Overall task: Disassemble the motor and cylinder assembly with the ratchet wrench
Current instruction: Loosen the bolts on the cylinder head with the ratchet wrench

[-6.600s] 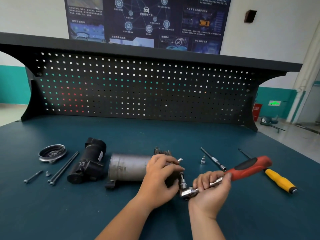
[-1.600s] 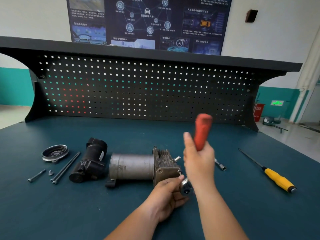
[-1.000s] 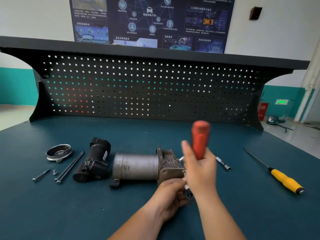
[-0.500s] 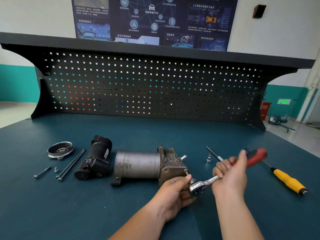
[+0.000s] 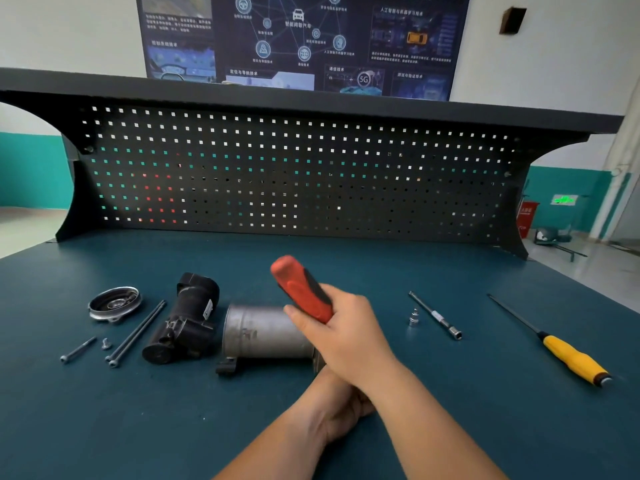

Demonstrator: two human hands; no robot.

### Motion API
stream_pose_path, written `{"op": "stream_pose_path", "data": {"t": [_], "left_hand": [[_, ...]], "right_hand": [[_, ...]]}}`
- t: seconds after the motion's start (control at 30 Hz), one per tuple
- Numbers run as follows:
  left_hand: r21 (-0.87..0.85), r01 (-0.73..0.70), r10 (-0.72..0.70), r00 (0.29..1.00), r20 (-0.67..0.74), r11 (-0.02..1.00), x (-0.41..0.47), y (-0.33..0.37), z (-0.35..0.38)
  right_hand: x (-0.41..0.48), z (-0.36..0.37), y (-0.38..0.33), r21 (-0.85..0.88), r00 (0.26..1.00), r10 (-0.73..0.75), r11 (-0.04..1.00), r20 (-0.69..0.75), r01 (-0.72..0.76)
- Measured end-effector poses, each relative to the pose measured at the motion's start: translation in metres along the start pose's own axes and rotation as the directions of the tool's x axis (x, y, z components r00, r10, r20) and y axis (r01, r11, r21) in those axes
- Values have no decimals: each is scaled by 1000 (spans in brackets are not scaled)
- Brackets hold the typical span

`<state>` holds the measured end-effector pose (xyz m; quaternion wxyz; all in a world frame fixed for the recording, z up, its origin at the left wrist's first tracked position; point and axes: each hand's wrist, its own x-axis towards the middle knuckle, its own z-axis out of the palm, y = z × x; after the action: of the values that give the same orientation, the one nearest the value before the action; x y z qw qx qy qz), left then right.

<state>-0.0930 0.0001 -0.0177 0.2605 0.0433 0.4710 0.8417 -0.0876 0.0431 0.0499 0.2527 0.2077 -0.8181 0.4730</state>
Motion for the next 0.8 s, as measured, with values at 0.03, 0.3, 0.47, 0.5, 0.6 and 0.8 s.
{"op": "stream_pose_path", "data": {"t": [0.03, 0.3, 0.47, 0.5, 0.6, 0.8], "left_hand": [[-6, -13, 13, 1000, 9, 1000, -1, 1, 0], [94, -16, 20, 999, -42, 995, 2, -1, -1], [59, -11, 15, 998, -67, 998, 3, -2, 0], [65, -12, 17, 997, -69, 998, 3, -3, 1], [103, -17, 26, 996, -91, 995, 1, -1, 3], [98, -1, 10, 996, -91, 995, -2, 0, 4]], "right_hand": [[-1, 1, 0, -16, 1000, -15, 1000, 4, 15], [-1, -27, 6, 474, 918, 295, 869, -266, -142], [-6, -53, 22, 811, 680, 609, 584, -408, -37], [-8, -58, 27, 848, 620, 667, 530, -412, -6], [-18, -65, 43, 937, 476, 813, 342, -335, 76], [-33, -62, 62, 968, 390, 897, 135, -209, 209]]}}
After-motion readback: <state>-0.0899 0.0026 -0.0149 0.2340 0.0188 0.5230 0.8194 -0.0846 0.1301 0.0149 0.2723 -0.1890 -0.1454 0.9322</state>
